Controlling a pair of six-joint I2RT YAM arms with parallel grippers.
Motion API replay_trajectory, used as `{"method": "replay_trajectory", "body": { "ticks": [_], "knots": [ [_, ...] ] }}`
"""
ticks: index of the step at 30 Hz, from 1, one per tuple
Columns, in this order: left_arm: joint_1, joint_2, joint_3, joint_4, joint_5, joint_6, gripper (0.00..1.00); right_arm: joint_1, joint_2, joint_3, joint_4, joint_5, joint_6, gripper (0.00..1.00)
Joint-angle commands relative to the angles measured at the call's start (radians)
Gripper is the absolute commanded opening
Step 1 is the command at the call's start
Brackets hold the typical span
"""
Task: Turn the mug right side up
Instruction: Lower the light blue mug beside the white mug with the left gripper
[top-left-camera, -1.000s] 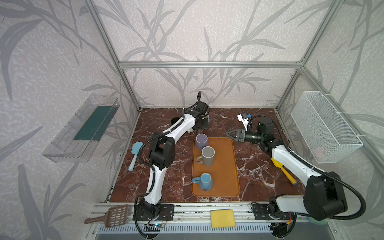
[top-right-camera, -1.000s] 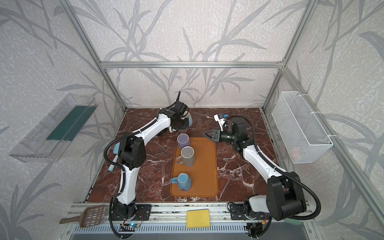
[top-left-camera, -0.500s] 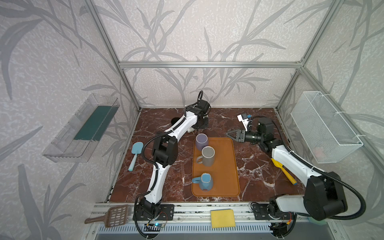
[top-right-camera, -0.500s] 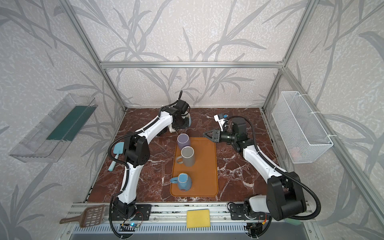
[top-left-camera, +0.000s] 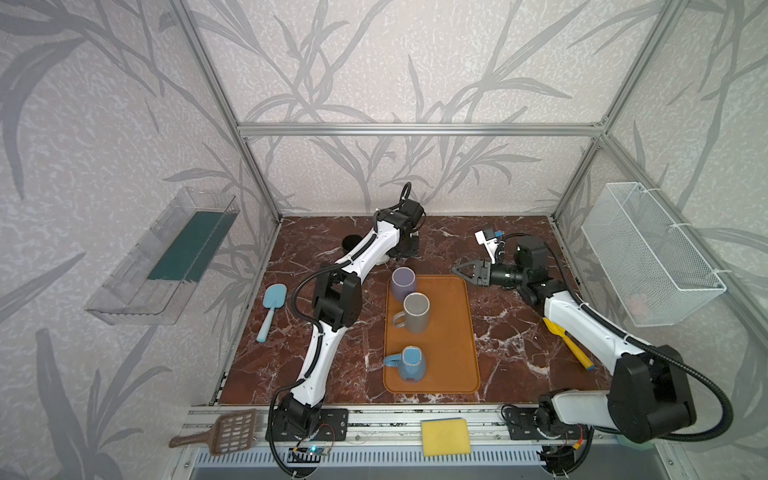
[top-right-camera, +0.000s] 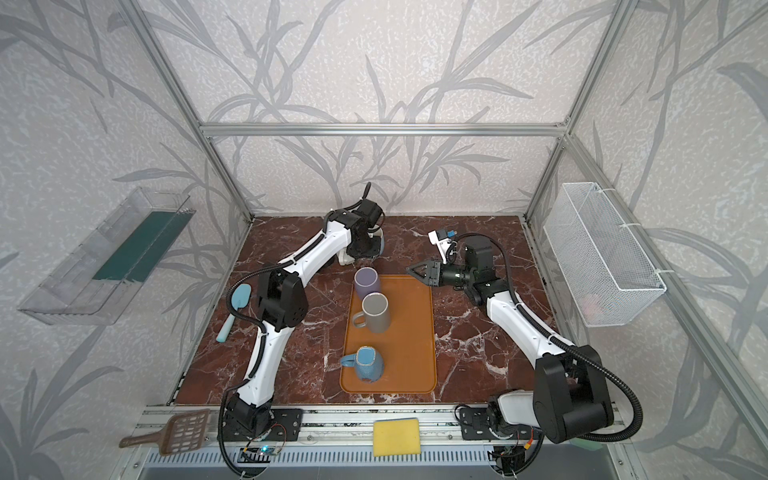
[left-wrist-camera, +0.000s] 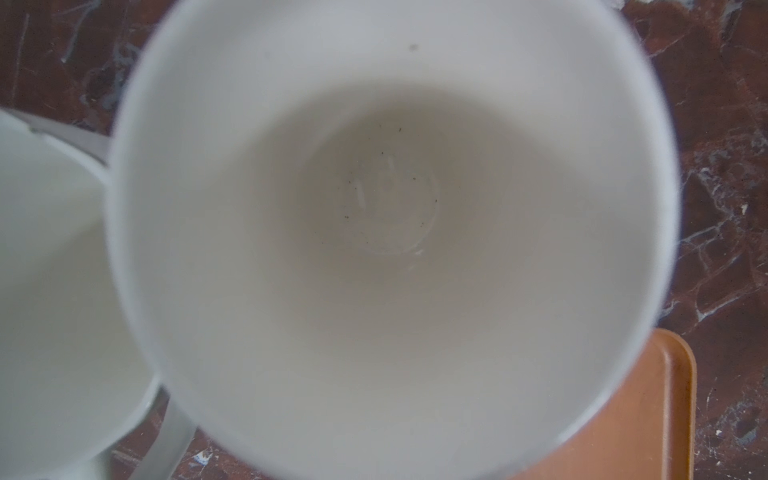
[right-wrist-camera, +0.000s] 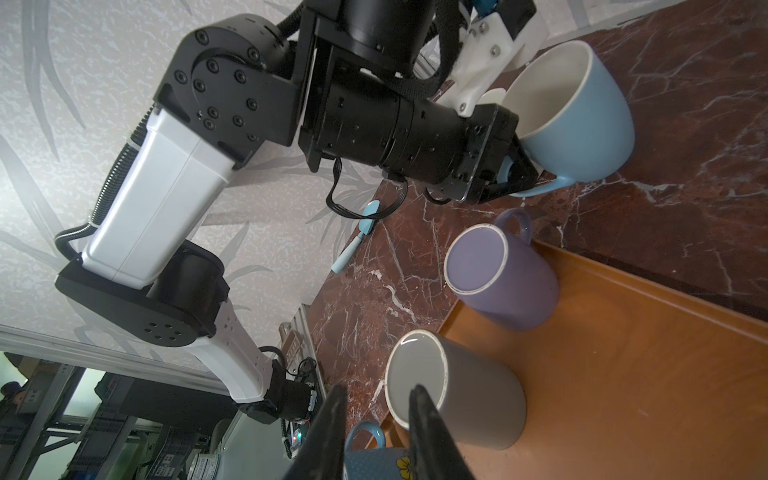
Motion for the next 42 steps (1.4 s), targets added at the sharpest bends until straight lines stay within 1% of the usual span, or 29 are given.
{"method": "replay_trajectory", "body": {
  "ticks": [1, 6, 26, 39, 42],
  "knots": [
    [-0.006, 0.002, 0.061, -0.036, -0.041, 0.012, 0.0, -0.008, -0.031, -0.002, -0.013, -0.005, -0.009, 0.28],
    [-0.007, 0.022, 0.093, -0.073, -0.052, 0.007, 0.0, -0.01, -0.033, -0.001, -0.014, -0.006, -0.009, 0.28],
    [-0.012, 0.047, 0.096, -0.082, -0.034, 0.012, 0.0, -0.018, -0.04, -0.003, -0.026, -0.012, -0.013, 0.28],
    [-0.012, 0.053, 0.098, -0.089, -0.029, 0.01, 0.11, -0.018, -0.05, -0.004, -0.035, -0.013, -0.017, 0.28],
    [-0.011, 0.055, 0.098, -0.09, -0.022, 0.013, 0.17, -0.019, -0.052, -0.005, -0.038, -0.011, -0.019, 0.28]
  ]
}}
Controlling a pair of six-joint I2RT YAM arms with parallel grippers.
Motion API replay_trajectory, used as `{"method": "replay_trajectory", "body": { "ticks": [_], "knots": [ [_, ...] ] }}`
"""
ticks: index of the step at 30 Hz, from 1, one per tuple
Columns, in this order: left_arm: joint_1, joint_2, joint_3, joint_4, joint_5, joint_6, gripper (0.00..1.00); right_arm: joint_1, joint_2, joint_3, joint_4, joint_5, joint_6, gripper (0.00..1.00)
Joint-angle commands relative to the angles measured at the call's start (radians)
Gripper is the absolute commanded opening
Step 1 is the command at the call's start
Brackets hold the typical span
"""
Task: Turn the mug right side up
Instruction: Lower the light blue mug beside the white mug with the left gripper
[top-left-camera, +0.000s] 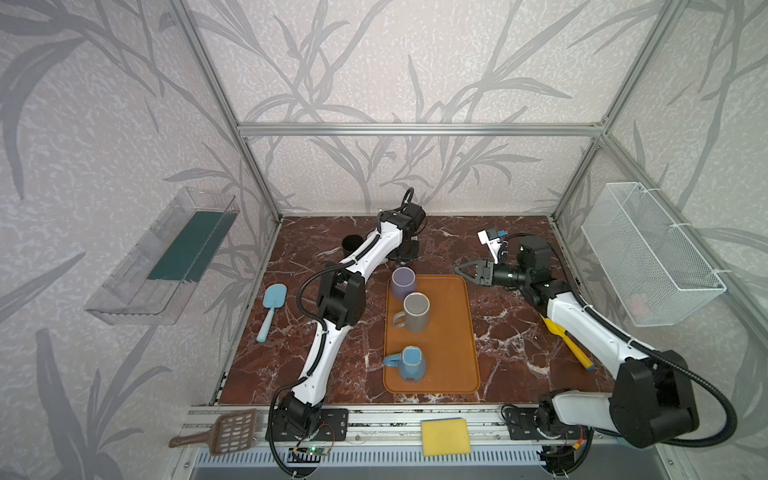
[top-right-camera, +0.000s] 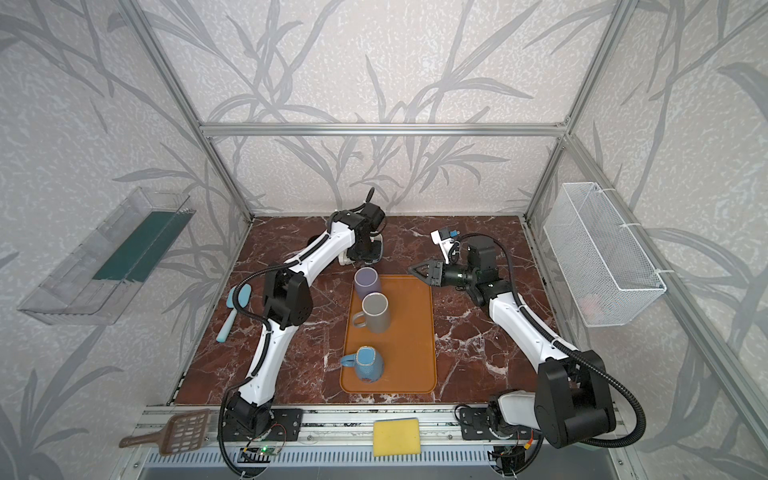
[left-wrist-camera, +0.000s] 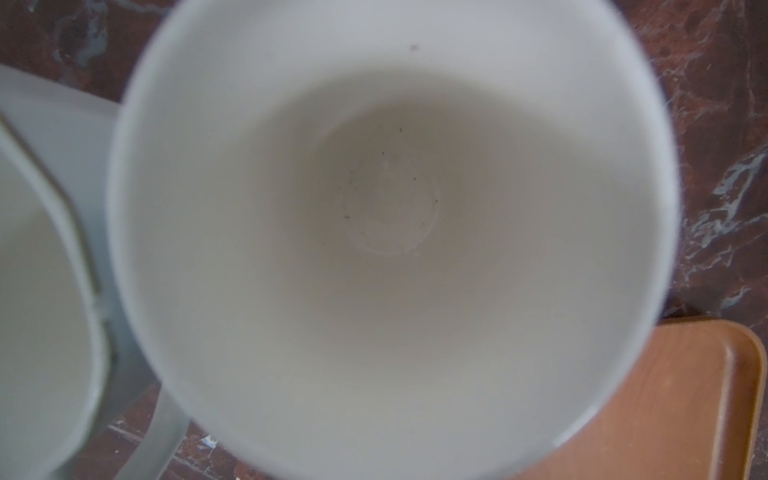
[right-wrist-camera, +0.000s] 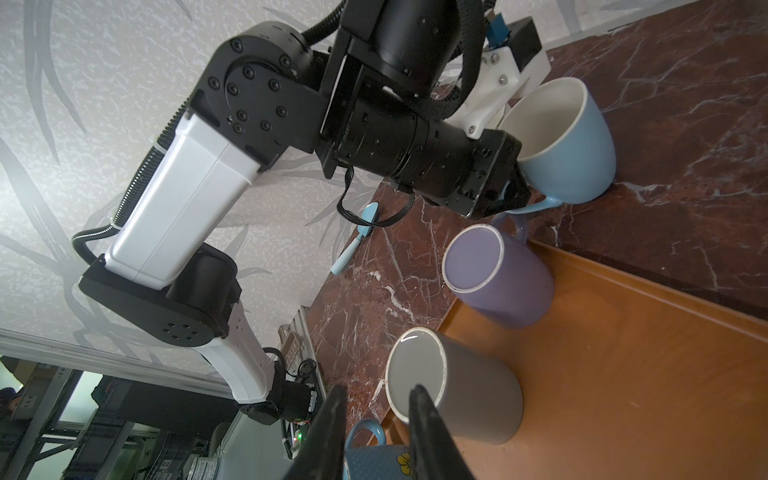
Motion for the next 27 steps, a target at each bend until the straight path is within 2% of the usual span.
{"method": "replay_trajectory", "body": {
  "ticks": [1, 16, 27],
  "knots": [
    [-0.007, 0.004, 0.054, -0.007, -0.008, 0.013, 0.19, -0.007, -0.03, -0.004, -0.012, -0.012, -0.014, 0.28],
    [-0.006, -0.006, 0.054, -0.001, -0.019, 0.012, 0.35, -0.01, -0.032, -0.004, -0.021, -0.011, -0.021, 0.28],
    [-0.01, -0.072, 0.033, 0.007, -0.019, 0.024, 0.39, -0.01, -0.04, 0.0, -0.076, 0.012, -0.066, 0.28]
  ]
}}
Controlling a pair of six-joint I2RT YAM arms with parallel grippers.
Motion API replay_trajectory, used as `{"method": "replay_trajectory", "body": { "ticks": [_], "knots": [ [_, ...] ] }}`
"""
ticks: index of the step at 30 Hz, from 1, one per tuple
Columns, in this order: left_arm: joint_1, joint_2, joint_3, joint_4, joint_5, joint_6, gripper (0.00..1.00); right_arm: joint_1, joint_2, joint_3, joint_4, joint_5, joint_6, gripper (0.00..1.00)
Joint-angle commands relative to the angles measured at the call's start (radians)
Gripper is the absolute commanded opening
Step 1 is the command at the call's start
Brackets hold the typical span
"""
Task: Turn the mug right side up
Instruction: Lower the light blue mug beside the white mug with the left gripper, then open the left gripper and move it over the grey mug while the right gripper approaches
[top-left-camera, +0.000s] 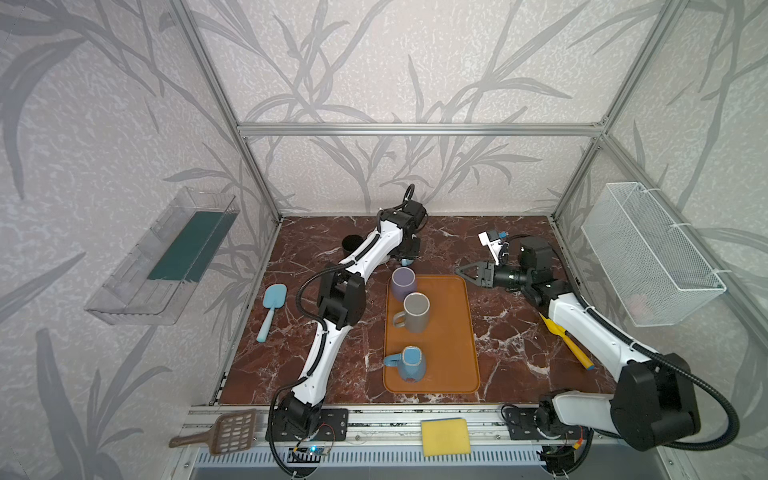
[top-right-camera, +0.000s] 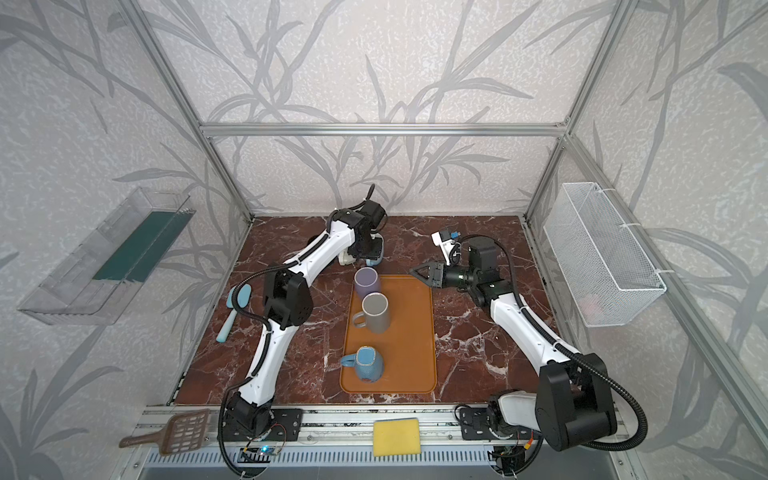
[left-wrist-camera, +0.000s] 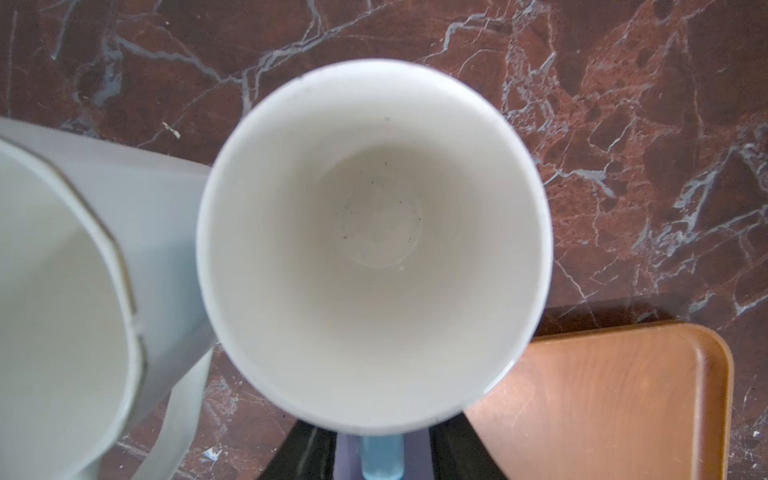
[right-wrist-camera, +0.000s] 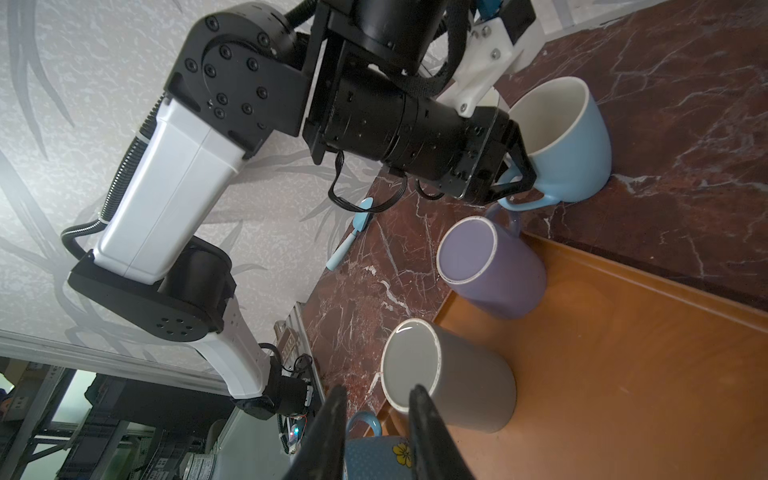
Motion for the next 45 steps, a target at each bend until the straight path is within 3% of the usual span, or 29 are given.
{"method": "replay_trajectory", "body": {
  "ticks": [1, 11, 22, 34, 45],
  "knots": [
    [-0.009, -0.08, -0.006, 0.005, -0.016, 0.009, 0.39, -0.005, -0.029, 0.001, -0.032, 0.009, -0.035, 0.28],
    [-0.012, -0.201, -0.112, 0.09, -0.023, 0.037, 0.39, 0.03, -0.043, 0.011, -0.163, 0.094, -0.136, 0.28],
    [-0.01, -0.496, -0.541, 0.379, -0.037, 0.064, 0.4, 0.202, -0.006, 0.101, -0.344, 0.317, -0.286, 0.3],
    [-0.008, -0.771, -0.935, 0.532, -0.071, 0.077, 0.4, 0.313, 0.125, 0.223, -0.411, 0.402, -0.349, 0.33],
    [-0.013, -0.896, -1.169, 0.554, 0.093, 0.04, 0.38, 0.392, 0.143, 0.218, -0.452, 0.445, -0.363, 0.33]
  ]
}}
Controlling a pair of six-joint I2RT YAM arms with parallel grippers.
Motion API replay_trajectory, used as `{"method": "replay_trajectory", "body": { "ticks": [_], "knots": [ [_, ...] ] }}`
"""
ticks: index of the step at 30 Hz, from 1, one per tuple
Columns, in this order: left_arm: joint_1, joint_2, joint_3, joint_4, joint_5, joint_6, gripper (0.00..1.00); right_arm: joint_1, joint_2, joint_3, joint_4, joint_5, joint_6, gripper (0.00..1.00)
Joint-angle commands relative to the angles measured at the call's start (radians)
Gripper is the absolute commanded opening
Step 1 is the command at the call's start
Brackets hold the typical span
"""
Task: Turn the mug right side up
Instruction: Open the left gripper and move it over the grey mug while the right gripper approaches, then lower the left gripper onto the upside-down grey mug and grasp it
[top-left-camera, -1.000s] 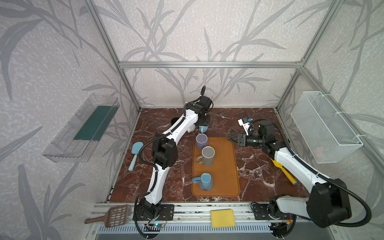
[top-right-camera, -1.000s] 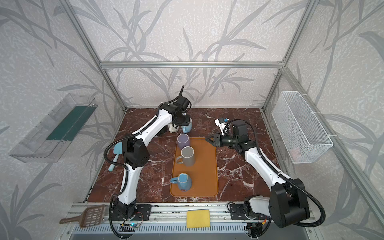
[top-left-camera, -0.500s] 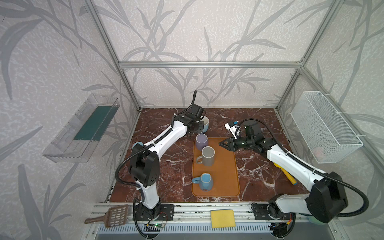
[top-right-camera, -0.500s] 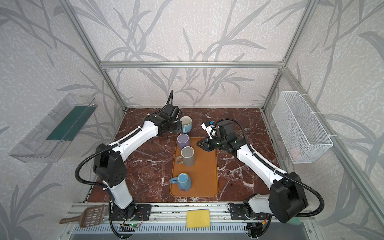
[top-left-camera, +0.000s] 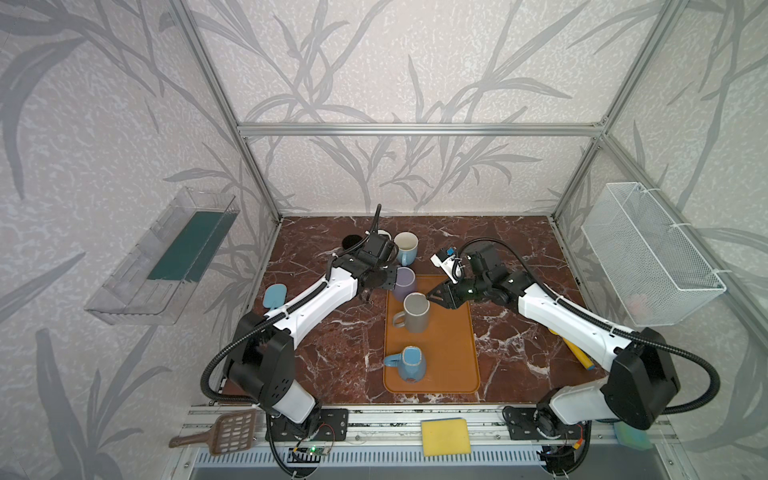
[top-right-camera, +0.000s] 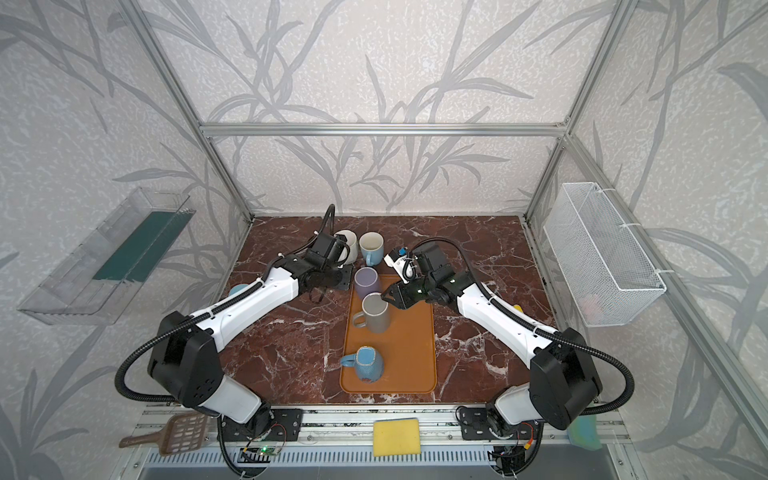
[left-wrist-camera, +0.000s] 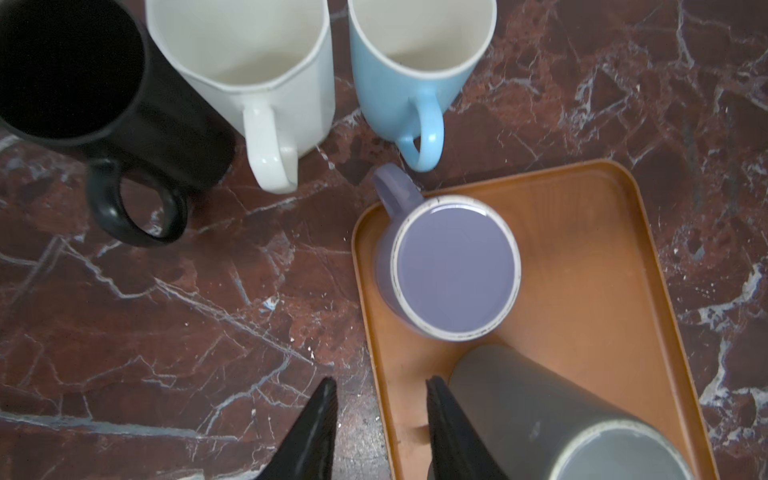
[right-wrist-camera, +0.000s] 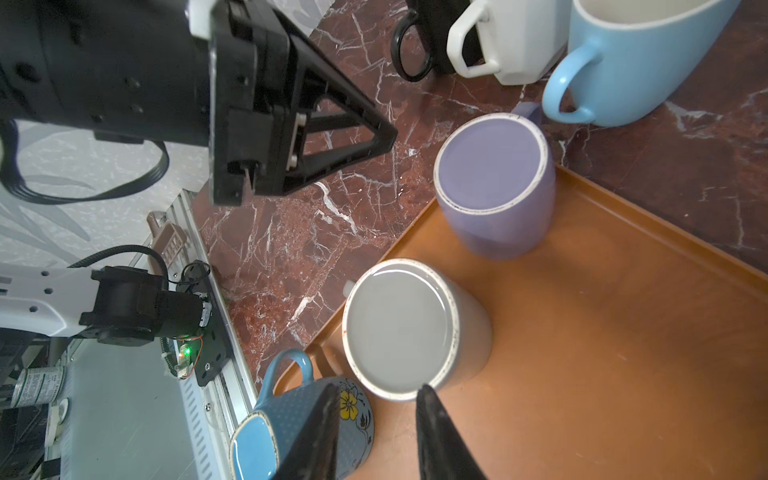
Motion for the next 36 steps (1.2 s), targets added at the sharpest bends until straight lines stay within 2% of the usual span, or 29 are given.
{"method": "replay_trajectory", "body": {
  "ticks": [1, 5, 15, 24, 36],
  "knots": [
    [-0.006, -0.056, -0.051, 0.012, 0.068, -0.024, 0.38, 0.021, 0.014, 0.007, -0.035, 0.025, -0.017, 0.33],
    [-0.022, -0.087, -0.11, 0.015, 0.139, -0.03, 0.36, 0.029, 0.013, -0.018, -0.024, 0.035, -0.003, 0.33],
    [-0.085, -0.157, -0.13, -0.094, 0.151, 0.025, 0.37, 0.029, 0.013, -0.038, -0.02, 0.044, 0.017, 0.33],
    [-0.118, -0.165, -0.102, -0.229, 0.146, 0.141, 0.38, 0.028, 0.007, -0.044, -0.022, 0.063, 0.018, 0.33],
    [-0.154, -0.088, -0.046, -0.253, 0.176, 0.325, 0.45, 0.014, -0.012, -0.065, -0.03, 0.071, 0.025, 0.33]
  ]
}}
